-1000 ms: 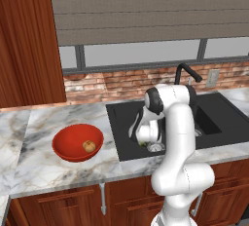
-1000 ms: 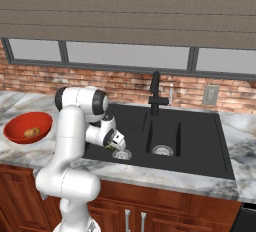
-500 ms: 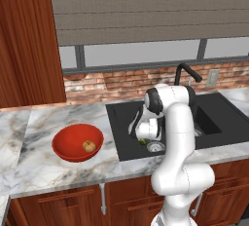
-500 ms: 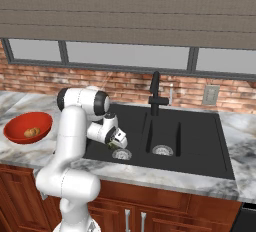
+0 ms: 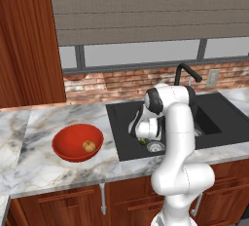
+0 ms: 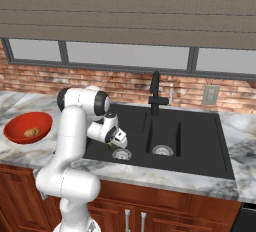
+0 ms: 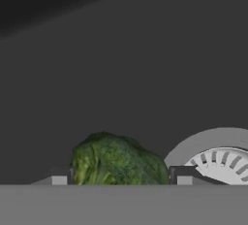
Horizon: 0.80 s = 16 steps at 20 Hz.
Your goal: Pick the tangerines from the cabinet and place them in one bowl. Pick the broccoli from the sink and place it in the other bowl.
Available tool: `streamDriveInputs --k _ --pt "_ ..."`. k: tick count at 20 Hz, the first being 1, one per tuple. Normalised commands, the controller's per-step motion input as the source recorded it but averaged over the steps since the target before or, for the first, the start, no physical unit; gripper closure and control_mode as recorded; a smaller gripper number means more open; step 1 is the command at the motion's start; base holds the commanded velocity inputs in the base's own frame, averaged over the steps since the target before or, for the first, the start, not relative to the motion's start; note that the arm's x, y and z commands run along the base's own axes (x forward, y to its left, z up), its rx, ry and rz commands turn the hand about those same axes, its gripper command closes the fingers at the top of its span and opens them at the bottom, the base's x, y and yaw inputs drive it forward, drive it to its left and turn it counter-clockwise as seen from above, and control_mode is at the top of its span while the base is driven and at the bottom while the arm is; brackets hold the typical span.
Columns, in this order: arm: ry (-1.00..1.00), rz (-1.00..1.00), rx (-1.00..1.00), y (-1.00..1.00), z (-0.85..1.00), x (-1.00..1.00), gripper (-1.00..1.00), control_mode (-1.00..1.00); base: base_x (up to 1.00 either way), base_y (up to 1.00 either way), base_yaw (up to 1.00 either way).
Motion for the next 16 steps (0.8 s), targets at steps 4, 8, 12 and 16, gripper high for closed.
streamDriveInputs --k 4,8,12,16 --pt "0.00 0.00 -0.04 0.00 0.30 -0.02 1.00 -1.00 0.00 0.00 0.00" --pt "0.00 0.00 -0.05 0.00 0.61 -0.12 1.00 -1.00 0.00 0.00 0.00" --pt "0.00 0.00 0.00 0.00 0.68 -0.35 1.00 -1.00 0.00 0.00 0.00" --pt "-0.07 0.00 0.09 0.04 0.57 -0.49 1.00 -1.00 0.00 0.00 0.00"
